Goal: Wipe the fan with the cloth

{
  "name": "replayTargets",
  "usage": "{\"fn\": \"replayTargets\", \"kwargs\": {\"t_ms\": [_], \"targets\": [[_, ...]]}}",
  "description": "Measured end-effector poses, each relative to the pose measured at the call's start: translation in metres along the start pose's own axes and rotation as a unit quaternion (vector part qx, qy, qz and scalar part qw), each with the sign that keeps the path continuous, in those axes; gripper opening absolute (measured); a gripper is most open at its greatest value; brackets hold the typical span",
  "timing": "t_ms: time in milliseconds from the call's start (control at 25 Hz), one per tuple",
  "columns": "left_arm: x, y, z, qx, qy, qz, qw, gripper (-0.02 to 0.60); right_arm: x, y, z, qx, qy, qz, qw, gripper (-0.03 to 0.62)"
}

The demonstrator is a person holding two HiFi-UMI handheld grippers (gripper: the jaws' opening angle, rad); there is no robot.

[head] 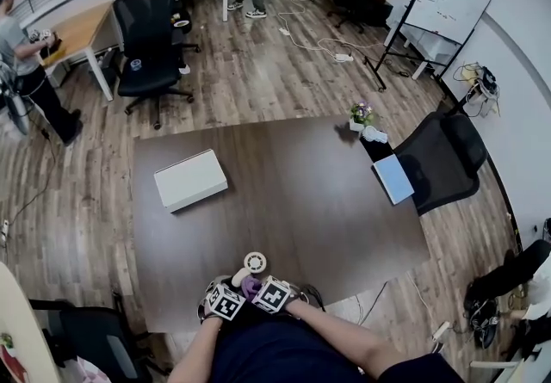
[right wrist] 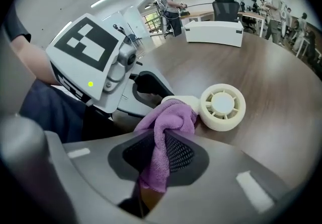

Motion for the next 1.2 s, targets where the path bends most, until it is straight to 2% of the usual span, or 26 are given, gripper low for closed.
{"fn": "replayTargets", "kwargs": {"t_ms": [280,440,640,800,920,1040,1120,1200], "targets": [[0.003,-0.001,-0.001,-0.003,0.006,0.007,1.0000,0.172,-0.026,0.011,0.035,-0.026,-0.088,0.011,0.996,0.074],[0.004,0.000,0.002,-0.006,0.008,0.006,0.9999,0.172,-0.038,0.021,0.055,-0.052,-0.142,0.029,0.988,0.075],[0.002,0.007,-0.003,-0.002,0.003,0.003,1.0000,0.172,-0.039,0.028,0.068,-0.094,-0.178,0.047,0.978,0.075],[-0.001,0.005,-0.002,-0.007,-0.006,0.003,1.0000,0.175,-0.042,0.034,0.085,-0.141,-0.206,0.076,0.965,0.075],[-0.005,0.003,0.001,-0.015,-0.014,0.004,0.9998,0.195,-0.044,0.043,0.095,-0.166,-0.229,0.088,0.955,0.075],[-0.005,0.006,0.002,-0.023,-0.021,0.001,0.9995,0.243,-0.038,0.053,0.105,-0.175,-0.233,0.107,0.951,0.075],[-0.007,0.010,0.005,-0.034,-0.020,-0.003,0.9992,0.280,-0.034,0.057,0.105,-0.175,-0.229,0.107,0.951,0.075],[-0.007,0.014,0.006,-0.039,-0.017,-0.001,0.9991,0.321,-0.028,0.054,0.102,-0.165,-0.213,0.103,0.957,0.075]]}}
Point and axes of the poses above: the fingertips, and each gripper's own axes: y backward along the fingers, z to its right, x out of its top, the point moved 7 cm from there along y, backward along the fingers, and after that the axes turned 12 degrees about -z, right-handed, at the moved point
